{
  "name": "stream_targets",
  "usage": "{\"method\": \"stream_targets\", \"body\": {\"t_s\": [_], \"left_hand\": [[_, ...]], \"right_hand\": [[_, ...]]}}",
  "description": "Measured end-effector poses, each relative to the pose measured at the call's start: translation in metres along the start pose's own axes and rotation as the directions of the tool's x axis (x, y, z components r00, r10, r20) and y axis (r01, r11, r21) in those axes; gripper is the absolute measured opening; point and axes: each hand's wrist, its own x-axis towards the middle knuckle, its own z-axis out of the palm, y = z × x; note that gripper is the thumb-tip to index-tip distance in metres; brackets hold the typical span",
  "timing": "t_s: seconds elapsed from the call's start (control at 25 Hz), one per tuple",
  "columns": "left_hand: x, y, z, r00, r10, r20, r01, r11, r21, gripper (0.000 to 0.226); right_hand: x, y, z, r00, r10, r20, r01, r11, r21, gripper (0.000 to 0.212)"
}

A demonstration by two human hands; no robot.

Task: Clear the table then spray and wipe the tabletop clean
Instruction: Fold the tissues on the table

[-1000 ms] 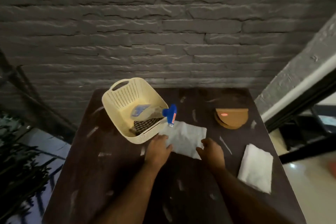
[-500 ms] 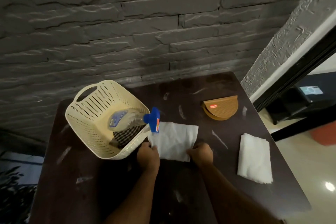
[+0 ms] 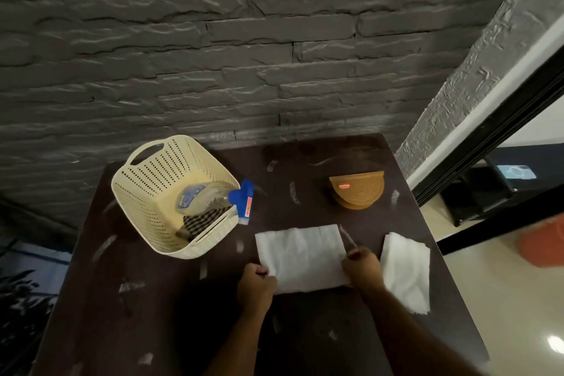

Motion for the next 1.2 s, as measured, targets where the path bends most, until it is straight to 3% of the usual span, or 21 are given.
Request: {"method": "stream_targets", "body": {"t_s": [0.2,0.28,0.36,0.52,0.64,0.92,1.2], "left_hand": [[-0.003,-0.011,0.006,0.998,0.008,-0.068,-0.005,0.999,0.052,0.032],[-0.001,-0.014,0.009,0.996,0.017,-0.092,-0.011,0.998,0.067,0.033],[0.002,-0.014,0.012,0.992,0.020,-0.128,-0.012,0.998,0.060,0.035],[0.007,-0.011,0.017,0.980,-0.014,-0.199,0.025,0.998,0.054,0.044],[0.010,-0.006,0.019,0.981,-0.018,-0.194,0.039,0.994,0.102,0.045],[0.015,0.002,0.012,0.992,0.016,-0.124,0.014,0.972,0.236,0.034],[0.018,-0.001,0.009,0.995,0.028,-0.095,-0.011,0.983,0.183,0.028]], "right_hand": [[0.000,0.017,-0.029,0.994,-0.103,0.033,0.107,0.981,-0.162,0.009],[0.002,0.023,-0.044,0.983,-0.160,-0.086,0.134,0.960,-0.247,0.007],[0.008,0.031,-0.060,0.964,-0.183,-0.191,0.119,0.945,-0.304,0.022],[0.019,0.042,-0.073,0.986,-0.118,-0.118,0.064,0.920,-0.386,0.043],[0.025,0.048,-0.075,0.986,-0.146,-0.083,0.089,0.873,-0.480,0.033],[0.014,0.034,-0.081,0.975,-0.170,-0.140,0.100,0.908,-0.407,0.025],[-0.030,-0.014,-0.037,0.924,-0.352,-0.149,0.297,0.907,-0.297,0.013]]}}
